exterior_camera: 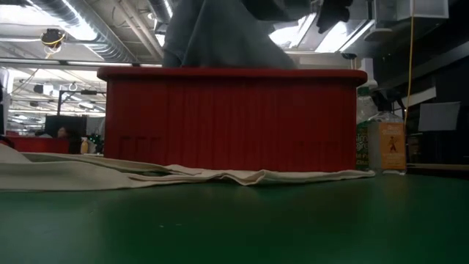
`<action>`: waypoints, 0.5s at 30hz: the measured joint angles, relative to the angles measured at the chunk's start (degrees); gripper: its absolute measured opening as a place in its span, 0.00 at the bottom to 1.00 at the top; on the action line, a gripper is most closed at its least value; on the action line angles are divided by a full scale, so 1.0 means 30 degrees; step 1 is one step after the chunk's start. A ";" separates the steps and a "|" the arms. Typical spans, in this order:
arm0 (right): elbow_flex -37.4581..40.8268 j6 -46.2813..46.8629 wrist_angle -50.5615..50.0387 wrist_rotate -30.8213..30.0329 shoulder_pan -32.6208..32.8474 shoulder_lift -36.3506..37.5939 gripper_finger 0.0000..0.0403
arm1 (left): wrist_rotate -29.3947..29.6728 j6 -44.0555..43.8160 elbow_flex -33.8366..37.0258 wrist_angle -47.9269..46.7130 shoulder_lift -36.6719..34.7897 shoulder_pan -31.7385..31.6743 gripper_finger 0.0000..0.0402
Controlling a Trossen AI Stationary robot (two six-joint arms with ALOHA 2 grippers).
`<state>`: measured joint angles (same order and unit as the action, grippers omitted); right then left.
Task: Fold laundry
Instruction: Fold the blue jeans
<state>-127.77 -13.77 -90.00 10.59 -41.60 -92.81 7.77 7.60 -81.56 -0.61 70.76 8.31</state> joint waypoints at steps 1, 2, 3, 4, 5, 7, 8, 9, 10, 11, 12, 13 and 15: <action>0.0000 0.0144 -0.0013 -0.0007 0.0000 0.0014 0.41 | -0.0234 -0.0007 0.0000 -0.0706 0.0000 0.0507 0.01; 0.0000 0.0187 -0.0013 -0.0003 0.0000 0.0028 0.41 | -0.0368 -0.0015 0.0000 -0.1415 0.0000 0.1035 0.01; 0.0000 0.0221 -0.0013 -0.0003 0.0000 0.0058 0.41 | -0.0420 -0.0021 0.0000 -0.2183 0.0013 0.1552 0.01; -0.0005 0.0238 -0.0013 0.0000 0.0000 0.0065 0.41 | -0.0423 -0.0022 0.0000 -0.2911 0.0048 0.2066 0.01; 0.0000 0.0238 -0.0013 0.0024 0.0000 0.0072 0.41 | -0.0417 -0.0032 0.0000 -0.3555 0.0070 0.2584 0.01; 0.0000 0.0238 -0.0013 0.0297 0.0000 0.0065 0.41 | -0.0428 -0.0029 0.0000 -0.4700 0.0087 0.3643 0.01; -0.0004 0.0238 -0.0013 0.0503 0.0000 0.0065 0.41 | -0.0478 -0.0025 0.0000 -0.5224 0.0087 0.4141 0.01; -0.0002 0.0233 -0.0013 0.0781 0.0000 0.0065 0.41 | -0.0628 -0.0026 0.0000 -0.5709 0.0087 0.4611 0.01; -0.0007 0.0238 -0.0013 0.1112 0.0000 0.0065 0.41 | -0.0777 -0.0029 0.0000 -0.6210 0.0087 0.5056 0.01; -0.0007 0.0238 -0.0013 0.1518 0.0000 0.0065 0.41 | -0.0853 -0.0031 0.0000 -0.6798 0.0087 0.5528 0.01; -0.0007 0.0244 -0.0013 0.1977 0.0000 0.0065 0.41 | -0.0878 -0.0032 0.0000 -0.7501 0.0087 0.5985 0.01; -0.0007 0.0245 -0.0011 0.2522 0.0000 0.0065 0.41 | -0.0915 -0.0036 0.0000 -0.8265 0.0087 0.6440 0.01; -0.0007 0.0238 -0.0009 0.3777 0.0000 0.0065 0.41 | -0.0948 -0.0239 0.0123 -0.9592 0.0208 0.7203 0.01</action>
<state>-127.79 -13.06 -90.03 21.92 -41.60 -92.62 4.93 6.88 -81.19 -29.38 71.39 29.92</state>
